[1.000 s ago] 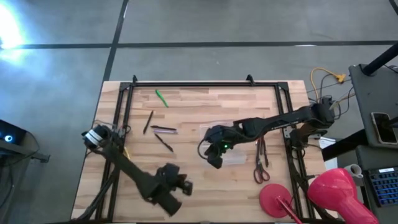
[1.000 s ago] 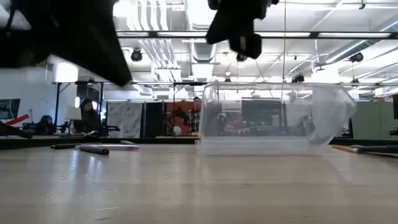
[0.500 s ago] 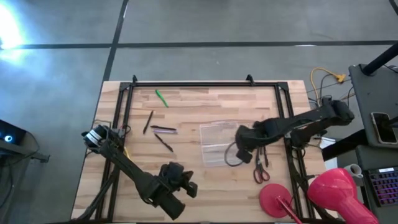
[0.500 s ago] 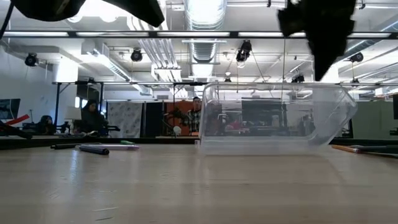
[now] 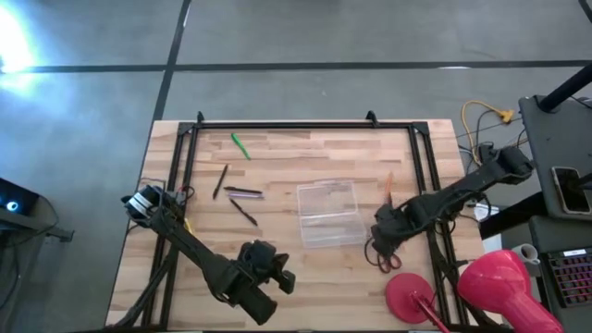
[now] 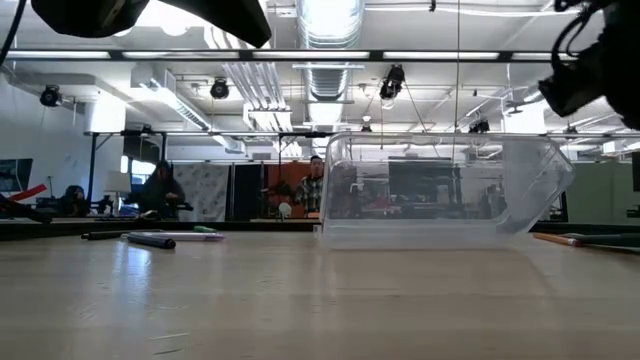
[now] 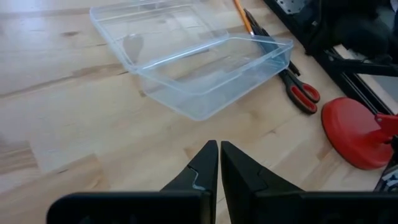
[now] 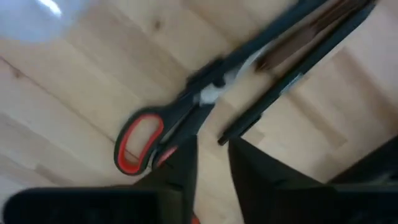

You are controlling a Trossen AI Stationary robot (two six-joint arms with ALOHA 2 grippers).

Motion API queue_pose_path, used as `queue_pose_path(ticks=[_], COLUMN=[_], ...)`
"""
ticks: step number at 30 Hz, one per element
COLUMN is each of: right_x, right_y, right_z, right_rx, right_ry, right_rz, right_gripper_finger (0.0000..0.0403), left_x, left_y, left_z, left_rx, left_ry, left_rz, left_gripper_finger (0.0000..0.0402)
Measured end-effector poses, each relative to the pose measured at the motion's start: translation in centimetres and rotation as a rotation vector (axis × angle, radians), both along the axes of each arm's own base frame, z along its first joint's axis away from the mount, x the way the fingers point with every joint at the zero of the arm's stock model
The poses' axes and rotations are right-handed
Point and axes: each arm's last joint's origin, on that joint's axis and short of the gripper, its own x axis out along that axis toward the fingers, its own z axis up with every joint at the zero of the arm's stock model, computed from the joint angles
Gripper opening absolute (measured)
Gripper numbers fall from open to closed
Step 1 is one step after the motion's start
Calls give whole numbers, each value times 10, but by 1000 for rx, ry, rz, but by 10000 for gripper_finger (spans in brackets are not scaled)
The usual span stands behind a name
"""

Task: Pick & place school supplies into a supply box
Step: Put the black scissors into the transparent supply box

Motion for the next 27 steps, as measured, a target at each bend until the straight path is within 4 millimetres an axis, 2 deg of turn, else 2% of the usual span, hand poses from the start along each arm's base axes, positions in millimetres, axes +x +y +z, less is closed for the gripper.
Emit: queue_pose_path(ticks=[5,9,14,20,24,27], right_x=[1,5,9,15,17,15], right_y=[20,34,50,53,52,53], right_z=[-11,-20,-41,-60,-62,-57], right_rx=[18,55,41,-11,-14,-24], right_ry=[18,24,66,129,134,89], right_rz=[-10,-30,-48,-48,-55,-103], right_gripper_finger=[148,172,184,189,176,163], left_x=[2,3,4,4,4,4], left_y=[3,4,5,6,6,6], left_z=[0,0,0,0,0,0], left_rx=[1,1,1,0,-2,-3], left_ry=[0,1,1,2,4,5], left_rz=[8,13,17,18,17,17], left_gripper_finger=[3,3,3,3,3,3])
